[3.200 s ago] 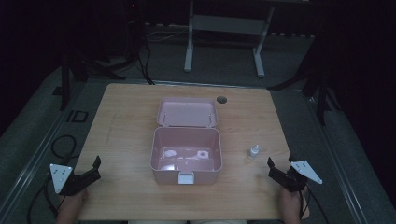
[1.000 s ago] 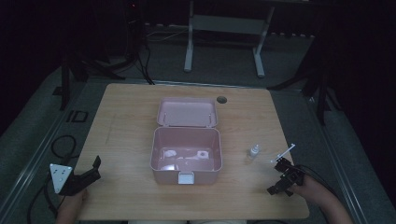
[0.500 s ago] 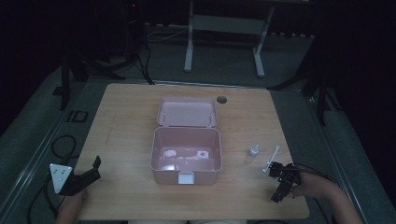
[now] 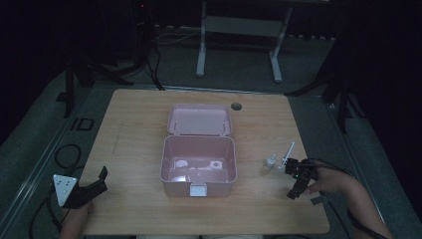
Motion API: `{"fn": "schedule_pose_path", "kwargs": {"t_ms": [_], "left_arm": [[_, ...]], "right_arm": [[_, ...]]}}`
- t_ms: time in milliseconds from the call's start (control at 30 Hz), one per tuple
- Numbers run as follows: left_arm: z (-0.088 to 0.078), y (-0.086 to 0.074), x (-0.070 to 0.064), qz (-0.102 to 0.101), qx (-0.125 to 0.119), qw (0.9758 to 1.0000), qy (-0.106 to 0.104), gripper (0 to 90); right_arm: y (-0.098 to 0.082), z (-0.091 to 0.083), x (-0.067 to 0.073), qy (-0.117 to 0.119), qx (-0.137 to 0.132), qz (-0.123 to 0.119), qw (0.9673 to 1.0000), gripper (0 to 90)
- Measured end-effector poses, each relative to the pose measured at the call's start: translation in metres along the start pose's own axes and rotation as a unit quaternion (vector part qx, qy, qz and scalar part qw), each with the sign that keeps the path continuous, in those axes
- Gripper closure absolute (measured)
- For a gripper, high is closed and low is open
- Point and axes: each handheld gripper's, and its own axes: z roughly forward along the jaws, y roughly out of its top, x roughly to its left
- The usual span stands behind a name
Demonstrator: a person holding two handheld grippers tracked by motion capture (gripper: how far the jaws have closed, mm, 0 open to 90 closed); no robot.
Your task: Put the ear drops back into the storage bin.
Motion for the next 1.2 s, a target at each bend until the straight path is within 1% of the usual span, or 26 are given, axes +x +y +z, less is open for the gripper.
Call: {"fn": "schedule_pose_path", "kwargs": {"t_ms": [67, 100, 200, 233, 300, 333, 400, 433, 467, 500, 567, 600, 700, 767, 833, 867, 933, 1000, 1033, 1100, 1167, 1200], "left_arm": [[0.000, 0.000, 0.000, 0.000, 0.000, 1.0000, 0.000, 0.3], [0.000, 0.000, 0.000, 0.000, 0.000, 1.0000, 0.000, 0.3], [0.000, 0.000, 0.000, 0.002, 0.001, 1.0000, 0.001, 0.3], [0.000, 0.000, 0.000, 0.002, 0.001, 1.0000, 0.001, 0.3], [0.000, 0.000, 0.000, 0.003, 0.001, 1.0000, 0.001, 0.3], [0.000, 0.000, 0.000, 0.003, 0.001, 1.0000, 0.001, 0.3], [0.000, 0.000, 0.000, 0.003, 0.001, 1.0000, 0.000, 0.3], [0.000, 0.000, 0.000, 0.003, 0.001, 1.0000, 0.000, 0.3], [0.000, 0.000, 0.000, 0.003, 0.001, 1.0000, 0.000, 0.3], [0.000, 0.000, 0.000, 0.003, 0.001, 1.0000, 0.000, 0.3], [0.000, 0.000, 0.000, 0.003, 0.001, 1.0000, 0.000, 0.3], [0.000, 0.000, 0.000, 0.003, 0.000, 1.0000, 0.000, 0.3], [0.000, 0.000, 0.000, 0.003, 0.001, 1.0000, 0.000, 0.3], [0.000, 0.000, 0.000, 0.003, 0.001, 1.0000, -0.001, 0.3], [0.000, 0.000, 0.000, 0.003, 0.001, 1.0000, 0.000, 0.3], [0.000, 0.000, 0.000, 0.003, 0.001, 1.0000, 0.000, 0.3], [0.000, 0.000, 0.000, 0.003, 0.002, 1.0000, 0.000, 0.4], [0.000, 0.000, 0.000, 0.003, 0.003, 1.0000, 0.000, 0.3], [0.000, 0.000, 0.000, 0.003, 0.002, 1.0000, 0.000, 0.3], [0.000, 0.000, 0.000, 0.004, 0.003, 1.0000, 0.000, 0.3], [0.000, 0.000, 0.000, 0.004, 0.003, 1.0000, 0.000, 0.3], [0.000, 0.000, -0.001, 0.004, 0.003, 1.0000, 0.000, 0.3]], "right_arm": [[0.004, -0.003, -0.005, -0.003, -0.003, -0.002, 1.0000, 15.3], [0.006, -0.005, -0.008, -0.010, -0.008, -0.005, 0.9999, 16.6], [0.013, -0.010, -0.017, -0.016, -0.015, -0.004, 0.9998, 21.3], [0.015, -0.011, -0.019, -0.014, -0.014, -0.004, 0.9998, 21.6], [0.021, -0.012, -0.023, -0.017, -0.014, -0.012, 0.9997, 24.5], [0.024, -0.012, -0.025, -0.016, -0.011, -0.011, 0.9998, 24.7], [0.030, -0.013, -0.029, -0.025, -0.006, -0.018, 0.9995, 27.1], [0.033, -0.013, -0.031, -0.024, -0.005, -0.016, 0.9996, 27.1], [0.036, -0.014, -0.033, -0.024, -0.005, -0.019, 0.9995, 27.4], [0.039, -0.015, -0.035, -0.031, -0.006, -0.022, 0.9993, 28.7], [0.045, -0.016, -0.038, -0.032, -0.010, -0.024, 0.9992, 29.1], [0.047, -0.017, -0.038, -0.035, -0.011, -0.027, 0.9989, 30.4], [0.055, -0.016, -0.039, -0.033, -0.013, -0.040, 0.9986, 31.3], [0.059, -0.015, -0.041, -0.031, -0.010, -0.042, 0.9986, 31.5], [0.063, -0.013, -0.042, -0.037, -0.011, -0.046, 0.9982, 32.9], [0.065, -0.012, -0.043, -0.032, -0.015, -0.044, 0.9984, 32.9], [0.068, -0.010, -0.044, -0.034, -0.020, -0.051, 0.9979, 35.0], [0.071, -0.008, -0.045, -0.032, -0.022, -0.053, 0.9978, 35.1], [0.072, -0.007, -0.045, -0.033, -0.020, -0.056, 0.9977, 35.1], [0.076, -0.005, -0.044, -0.028, -0.014, -0.059, 0.9978, 35.1], [0.079, -0.002, -0.043, -0.031, -0.010, -0.070, 0.9970, 35.2], [0.081, 0.000, -0.043, -0.028, -0.009, -0.072, 0.9970, 36.9]]}}
